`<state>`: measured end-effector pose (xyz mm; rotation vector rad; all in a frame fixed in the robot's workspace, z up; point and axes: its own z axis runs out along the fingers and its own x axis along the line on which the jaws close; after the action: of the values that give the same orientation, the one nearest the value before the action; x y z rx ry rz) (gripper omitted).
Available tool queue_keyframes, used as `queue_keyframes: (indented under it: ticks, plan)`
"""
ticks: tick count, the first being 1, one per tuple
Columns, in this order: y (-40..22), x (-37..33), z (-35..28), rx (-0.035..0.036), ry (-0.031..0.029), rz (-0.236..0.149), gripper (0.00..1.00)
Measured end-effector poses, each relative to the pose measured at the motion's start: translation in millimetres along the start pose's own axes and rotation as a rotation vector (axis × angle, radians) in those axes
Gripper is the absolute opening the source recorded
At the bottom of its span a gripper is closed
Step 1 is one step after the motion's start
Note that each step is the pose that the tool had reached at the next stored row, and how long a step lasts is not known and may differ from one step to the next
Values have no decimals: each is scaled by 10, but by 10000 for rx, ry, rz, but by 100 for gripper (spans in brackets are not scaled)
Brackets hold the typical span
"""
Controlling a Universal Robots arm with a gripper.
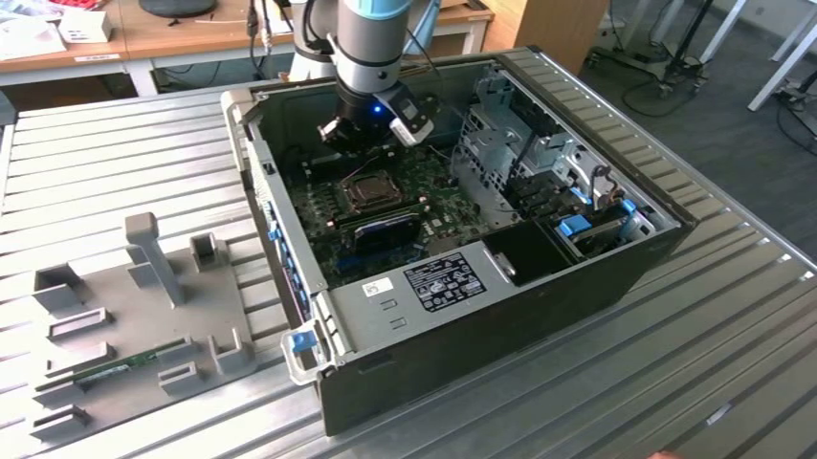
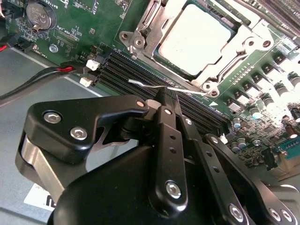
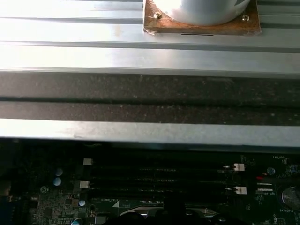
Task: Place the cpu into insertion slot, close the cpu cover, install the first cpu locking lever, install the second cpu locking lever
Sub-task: 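Install the first cpu locking lever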
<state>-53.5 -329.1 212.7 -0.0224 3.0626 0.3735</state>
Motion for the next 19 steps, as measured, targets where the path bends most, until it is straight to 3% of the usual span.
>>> queue_keyframes:
  ticks: [19]
  plan:
    - [-8, -50, 29, 0, 0, 0, 11]
